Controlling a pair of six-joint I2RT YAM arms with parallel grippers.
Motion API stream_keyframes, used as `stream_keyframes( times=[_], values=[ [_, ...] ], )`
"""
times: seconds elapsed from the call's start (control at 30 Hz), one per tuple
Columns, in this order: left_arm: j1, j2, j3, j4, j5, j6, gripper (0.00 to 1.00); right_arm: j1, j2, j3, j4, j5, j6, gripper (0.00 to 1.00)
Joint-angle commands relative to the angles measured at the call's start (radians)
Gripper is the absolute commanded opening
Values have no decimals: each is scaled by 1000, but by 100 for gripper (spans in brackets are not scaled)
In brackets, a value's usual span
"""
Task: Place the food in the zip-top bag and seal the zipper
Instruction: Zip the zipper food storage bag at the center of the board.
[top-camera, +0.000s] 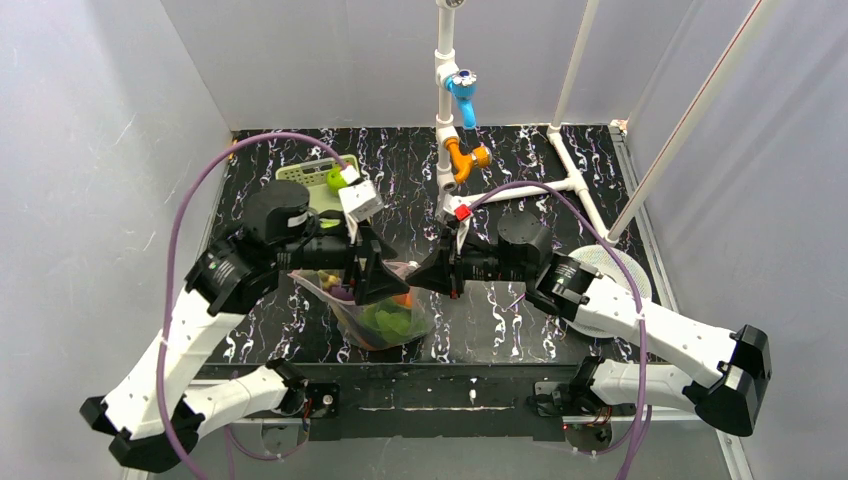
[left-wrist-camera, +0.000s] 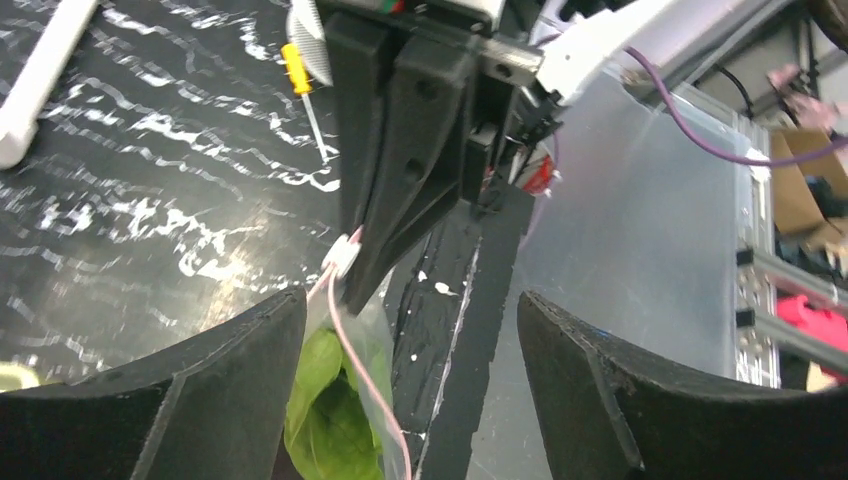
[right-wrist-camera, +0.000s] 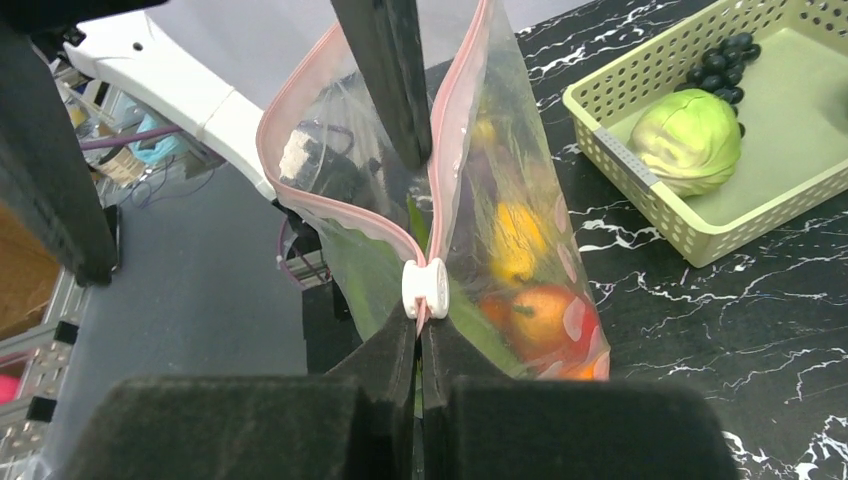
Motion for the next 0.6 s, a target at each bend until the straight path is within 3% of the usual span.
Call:
stream_keyframes(
  times=[0.0,0.1,0.33,0.57],
  values=[
    [-3,54,56,88,255,118,72,-10,1,65,9,-104,18,1],
    [-3,104,45,106,311,99,62,-15,-4,47,46,-130,43,1],
    [-2,134,-9,131,269,53,45,-31,-25,4,93,-142,58,1],
    [-3,123,-54,144,272,54,35,-42,-40,-12,114,-148,70,1]
  ],
)
